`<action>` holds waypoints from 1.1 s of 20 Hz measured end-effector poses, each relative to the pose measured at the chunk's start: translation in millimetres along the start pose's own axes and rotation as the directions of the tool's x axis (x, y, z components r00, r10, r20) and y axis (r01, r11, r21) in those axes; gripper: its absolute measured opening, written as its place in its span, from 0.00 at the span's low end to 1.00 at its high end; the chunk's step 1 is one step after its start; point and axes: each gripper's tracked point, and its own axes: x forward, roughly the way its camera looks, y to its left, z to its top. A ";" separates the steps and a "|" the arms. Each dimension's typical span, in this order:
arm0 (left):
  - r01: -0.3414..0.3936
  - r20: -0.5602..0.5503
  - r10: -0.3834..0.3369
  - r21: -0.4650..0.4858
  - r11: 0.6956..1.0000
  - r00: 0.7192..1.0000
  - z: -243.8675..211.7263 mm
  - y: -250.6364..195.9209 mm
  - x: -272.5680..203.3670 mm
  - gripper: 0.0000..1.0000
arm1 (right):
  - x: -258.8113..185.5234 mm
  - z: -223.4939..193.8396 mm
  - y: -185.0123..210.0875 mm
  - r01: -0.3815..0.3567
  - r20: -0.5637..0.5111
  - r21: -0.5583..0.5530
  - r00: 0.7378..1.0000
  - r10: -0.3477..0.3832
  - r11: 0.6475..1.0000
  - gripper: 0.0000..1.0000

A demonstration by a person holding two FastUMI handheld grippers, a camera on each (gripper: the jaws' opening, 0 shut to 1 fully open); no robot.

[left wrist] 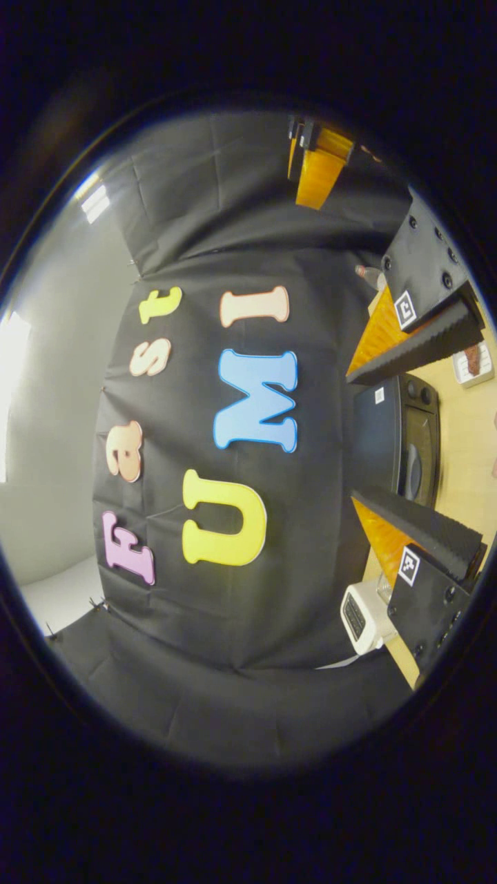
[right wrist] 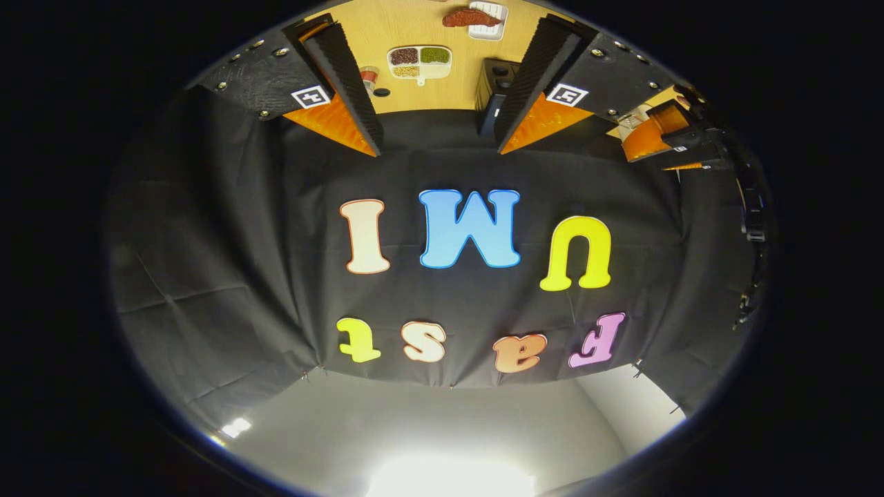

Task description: Open the electric oven with the left hand, put the food in, and close the electric oven.

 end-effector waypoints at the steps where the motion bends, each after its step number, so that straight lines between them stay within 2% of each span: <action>1: 0.001 -0.014 -0.001 -0.001 1.000 1.000 -7.0 1.8 7.8 0.98 | 0.5 -3.8 -0.6 0.001 -0.008 -0.002 1.000 -0.001 1.000 0.98; 5: -0.005 -0.087 0.004 -0.005 1.000 0.996 -40.3 14.2 43.5 1.00 | 6.0 -12.6 -5.0 0.017 -0.037 -0.006 0.999 -0.017 1.000 0.98; 10: -0.007 -0.181 0.008 0.004 1.000 0.983 -83.1 32.2 90.4 0.98 | 14.9 -21.0 -7.7 0.039 -0.062 -0.008 0.997 -0.039 0.999 0.98; 17: -0.004 -0.298 0.009 0.017 1.000 0.954 -146.9 48.5 138.9 0.98 | 23.5 -36.5 -10.6 0.067 -0.108 -0.029 0.992 -0.070 0.997 0.98; 18: -0.006 -0.315 0.010 0.016 1.000 0.949 -155.3 50.7 144.8 0.95 | 24.5 -37.2 -10.5 0.071 -0.112 -0.030 0.991 -0.074 0.997 0.98; 19: -0.009 -0.333 0.013 0.012 1.000 0.943 -165.4 53.6 150.2 0.99 | 25.3 -38.5 -10.6 0.075 -0.117 -0.032 0.990 -0.078 0.997 0.98; 22: -0.025 -0.366 0.019 -0.012 1.000 0.930 -183.8 59.1 162.3 0.98 | 28.4 -40.5 -11.0 0.082 -0.126 -0.042 0.988 -0.087 0.996 0.98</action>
